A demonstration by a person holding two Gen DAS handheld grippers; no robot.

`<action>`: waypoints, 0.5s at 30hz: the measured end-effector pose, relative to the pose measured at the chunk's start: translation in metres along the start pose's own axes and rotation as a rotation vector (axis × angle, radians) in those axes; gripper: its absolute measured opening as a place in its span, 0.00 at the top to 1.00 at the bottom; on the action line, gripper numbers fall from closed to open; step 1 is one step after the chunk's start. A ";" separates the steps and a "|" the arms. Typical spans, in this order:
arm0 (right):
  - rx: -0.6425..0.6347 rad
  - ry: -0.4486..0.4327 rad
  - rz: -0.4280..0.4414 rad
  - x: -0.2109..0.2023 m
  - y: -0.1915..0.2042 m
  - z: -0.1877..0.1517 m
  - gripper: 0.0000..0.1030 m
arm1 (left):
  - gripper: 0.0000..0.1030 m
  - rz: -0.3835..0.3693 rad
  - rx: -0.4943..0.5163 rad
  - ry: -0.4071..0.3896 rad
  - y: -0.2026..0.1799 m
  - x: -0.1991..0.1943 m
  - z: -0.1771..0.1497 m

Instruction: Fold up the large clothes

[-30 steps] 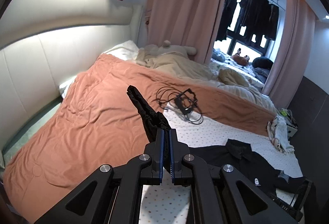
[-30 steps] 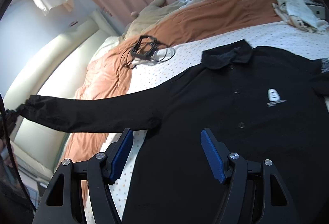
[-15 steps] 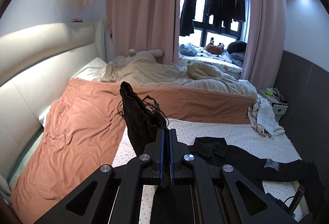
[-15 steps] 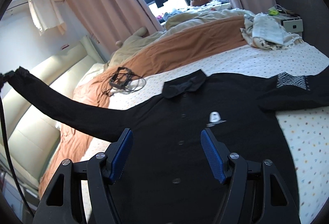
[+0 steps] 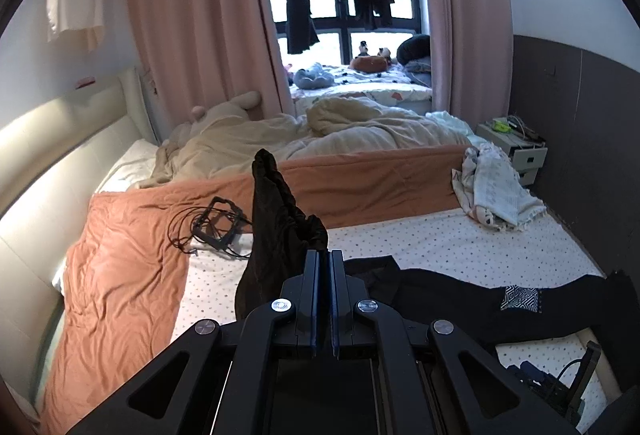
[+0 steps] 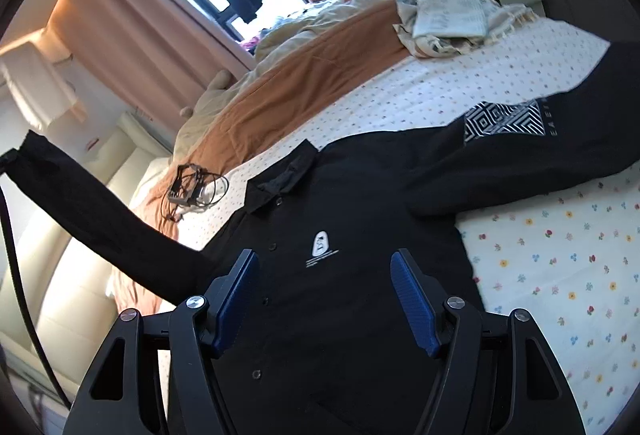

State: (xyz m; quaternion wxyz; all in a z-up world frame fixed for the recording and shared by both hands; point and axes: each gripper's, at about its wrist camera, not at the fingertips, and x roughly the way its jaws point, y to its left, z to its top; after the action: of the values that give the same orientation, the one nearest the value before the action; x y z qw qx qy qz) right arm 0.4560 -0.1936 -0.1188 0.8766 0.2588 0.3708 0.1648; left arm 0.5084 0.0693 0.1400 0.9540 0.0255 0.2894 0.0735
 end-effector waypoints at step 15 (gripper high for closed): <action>0.286 -0.014 -0.022 -0.011 -0.122 0.035 0.33 | 1.00 -0.170 0.104 0.164 -0.156 0.131 -0.042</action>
State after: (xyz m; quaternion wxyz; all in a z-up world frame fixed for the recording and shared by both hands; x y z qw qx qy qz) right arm 0.4864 -0.3089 -0.1622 0.8351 0.3781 0.3873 0.0987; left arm 0.6121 -0.0643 0.0185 0.9273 0.0444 0.3710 -0.0210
